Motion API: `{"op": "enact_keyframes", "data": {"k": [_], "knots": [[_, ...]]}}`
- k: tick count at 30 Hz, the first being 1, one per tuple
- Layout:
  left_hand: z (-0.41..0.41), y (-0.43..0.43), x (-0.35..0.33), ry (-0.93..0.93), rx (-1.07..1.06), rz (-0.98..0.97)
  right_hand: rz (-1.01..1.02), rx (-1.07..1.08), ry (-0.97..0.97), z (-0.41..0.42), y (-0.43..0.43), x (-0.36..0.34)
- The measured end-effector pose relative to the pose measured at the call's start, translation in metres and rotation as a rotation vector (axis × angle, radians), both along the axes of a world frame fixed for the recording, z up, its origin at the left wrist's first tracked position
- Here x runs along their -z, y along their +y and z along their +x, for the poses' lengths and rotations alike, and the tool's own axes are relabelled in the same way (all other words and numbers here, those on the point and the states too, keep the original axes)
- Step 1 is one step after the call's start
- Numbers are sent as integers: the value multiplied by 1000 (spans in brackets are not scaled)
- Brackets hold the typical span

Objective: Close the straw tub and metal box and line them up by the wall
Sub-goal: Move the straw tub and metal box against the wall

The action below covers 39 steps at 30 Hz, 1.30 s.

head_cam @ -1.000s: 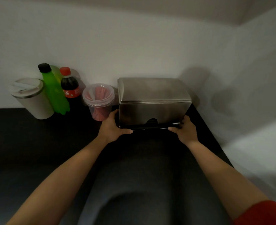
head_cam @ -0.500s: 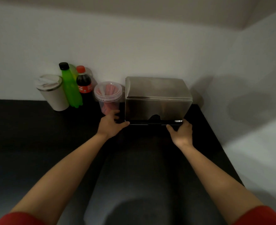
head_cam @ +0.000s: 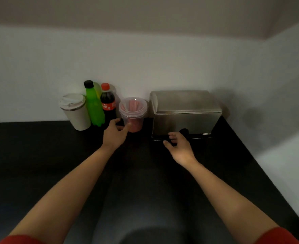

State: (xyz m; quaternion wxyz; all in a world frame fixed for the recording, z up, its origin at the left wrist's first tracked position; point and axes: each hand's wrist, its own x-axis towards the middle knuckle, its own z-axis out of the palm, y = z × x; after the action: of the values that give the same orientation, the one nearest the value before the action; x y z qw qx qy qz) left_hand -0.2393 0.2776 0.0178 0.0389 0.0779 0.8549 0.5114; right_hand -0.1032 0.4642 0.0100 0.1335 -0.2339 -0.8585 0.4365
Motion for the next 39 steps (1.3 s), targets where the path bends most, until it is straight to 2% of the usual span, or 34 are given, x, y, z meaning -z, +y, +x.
{"op": "enact_keyframes", "data": {"k": [7, 13, 21, 25, 29, 39], "knots": [[-31, -10, -9, -77, 84, 54, -69, -145, 21, -37, -47, -9], [-47, -4, -10, -145, 125, 124, -116, -196, -37, -71, -58, -17], [-68, 8, -12, -123, 115, 157, -100, -214, 186, -104, -68, -29], [-73, 8, -10, -165, 129, 228, -53, -206, 153, -112, -65, -28], [-73, 8, -11, -123, 120, 266, -32, -187, 106, -114, -64, -26], [-77, 6, -14, -118, 124, 276, -33, -172, 76, -111, -65, -26]]}}
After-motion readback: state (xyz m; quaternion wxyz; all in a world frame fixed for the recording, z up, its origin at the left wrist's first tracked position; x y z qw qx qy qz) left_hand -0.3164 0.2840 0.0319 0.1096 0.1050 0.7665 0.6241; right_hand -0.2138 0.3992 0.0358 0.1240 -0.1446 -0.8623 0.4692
